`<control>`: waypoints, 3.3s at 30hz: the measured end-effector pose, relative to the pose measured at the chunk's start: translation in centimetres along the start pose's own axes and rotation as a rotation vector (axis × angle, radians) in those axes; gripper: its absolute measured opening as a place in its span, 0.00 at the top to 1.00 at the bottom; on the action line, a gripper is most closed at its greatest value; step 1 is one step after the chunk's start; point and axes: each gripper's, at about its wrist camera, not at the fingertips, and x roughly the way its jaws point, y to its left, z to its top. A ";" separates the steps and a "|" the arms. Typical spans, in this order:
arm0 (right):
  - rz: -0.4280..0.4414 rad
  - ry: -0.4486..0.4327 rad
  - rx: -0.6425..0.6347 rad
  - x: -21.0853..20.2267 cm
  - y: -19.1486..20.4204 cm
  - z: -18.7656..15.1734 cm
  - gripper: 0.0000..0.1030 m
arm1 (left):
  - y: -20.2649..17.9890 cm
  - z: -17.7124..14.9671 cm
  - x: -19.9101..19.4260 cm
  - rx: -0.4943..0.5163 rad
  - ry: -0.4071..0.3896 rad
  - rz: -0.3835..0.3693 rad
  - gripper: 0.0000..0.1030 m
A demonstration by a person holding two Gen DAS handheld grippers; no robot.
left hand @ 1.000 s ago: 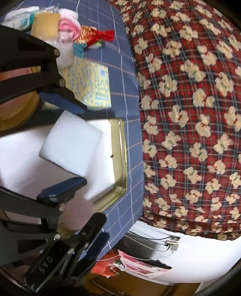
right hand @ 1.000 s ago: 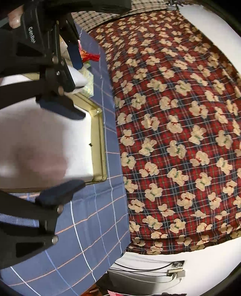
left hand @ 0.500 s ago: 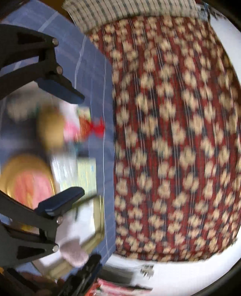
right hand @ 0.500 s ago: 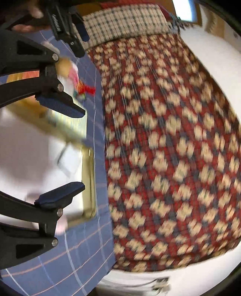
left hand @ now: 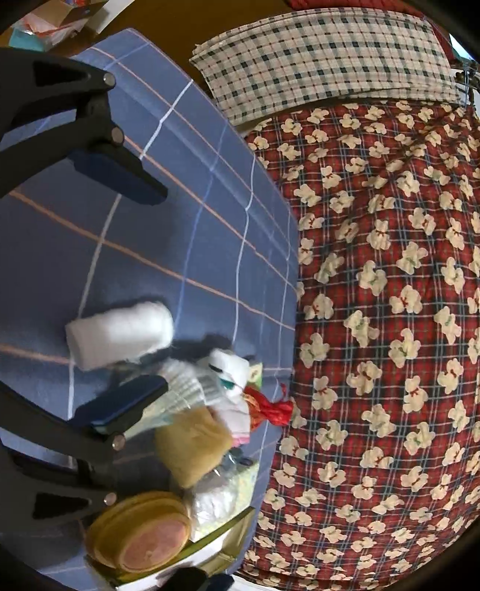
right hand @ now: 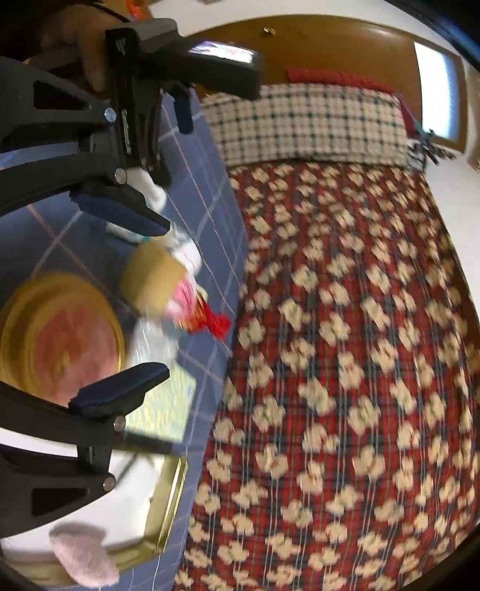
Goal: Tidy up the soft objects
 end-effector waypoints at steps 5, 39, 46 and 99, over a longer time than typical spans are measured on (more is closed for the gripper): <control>0.022 0.030 -0.047 1.7 2.3 -0.5 0.33 | 1.0 -0.7 0.2 -0.027 0.012 -0.016 0.10; 0.048 0.258 -0.149 8.2 5.9 0.0 0.41 | 1.2 -0.4 4.3 0.055 0.207 -0.142 0.48; 0.090 0.360 -0.152 10.7 6.4 -0.3 0.44 | 1.9 -0.2 5.7 0.018 0.257 -0.204 0.70; -0.129 -0.020 0.072 4.6 -1.3 0.9 0.65 | -6.0 3.2 2.2 0.017 -0.104 -0.267 0.70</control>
